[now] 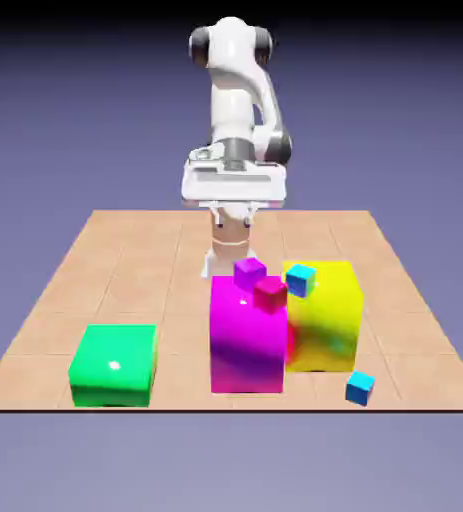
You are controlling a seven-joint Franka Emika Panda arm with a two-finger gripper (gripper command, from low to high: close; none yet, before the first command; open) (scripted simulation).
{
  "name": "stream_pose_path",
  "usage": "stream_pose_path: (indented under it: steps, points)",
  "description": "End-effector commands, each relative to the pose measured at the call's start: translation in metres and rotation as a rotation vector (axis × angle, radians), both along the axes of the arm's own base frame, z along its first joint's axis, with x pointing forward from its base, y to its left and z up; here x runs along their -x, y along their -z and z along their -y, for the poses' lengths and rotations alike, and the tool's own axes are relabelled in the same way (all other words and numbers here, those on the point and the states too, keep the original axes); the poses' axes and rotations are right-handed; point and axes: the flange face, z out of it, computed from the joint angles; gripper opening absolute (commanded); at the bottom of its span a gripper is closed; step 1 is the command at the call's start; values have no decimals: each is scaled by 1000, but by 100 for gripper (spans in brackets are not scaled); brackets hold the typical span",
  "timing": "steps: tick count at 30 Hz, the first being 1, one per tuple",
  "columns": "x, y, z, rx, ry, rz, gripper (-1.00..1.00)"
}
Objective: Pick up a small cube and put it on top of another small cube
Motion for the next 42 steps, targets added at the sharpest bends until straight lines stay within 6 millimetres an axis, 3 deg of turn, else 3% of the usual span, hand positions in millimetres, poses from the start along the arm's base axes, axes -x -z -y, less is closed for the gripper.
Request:
stream_pose_path:
  steps: [1,12,18,24,31,38,39,42]
  points:
    - [-10,3,-2,-20,13,-37,0]
    - [-112,60,-43,-214,154,-456,0]
    - [-155,108,-77,-297,231,-694,0]
    - [-185,164,-116,-361,305,-940,0]
    - [-204,236,-165,-405,386,-1234,0]
    - [-203,310,-213,-412,457,-1531,0]
    - [-203,310,-213,-412,457,-1532,0]
    - [-172,365,-232,-412,457,-1532,0]
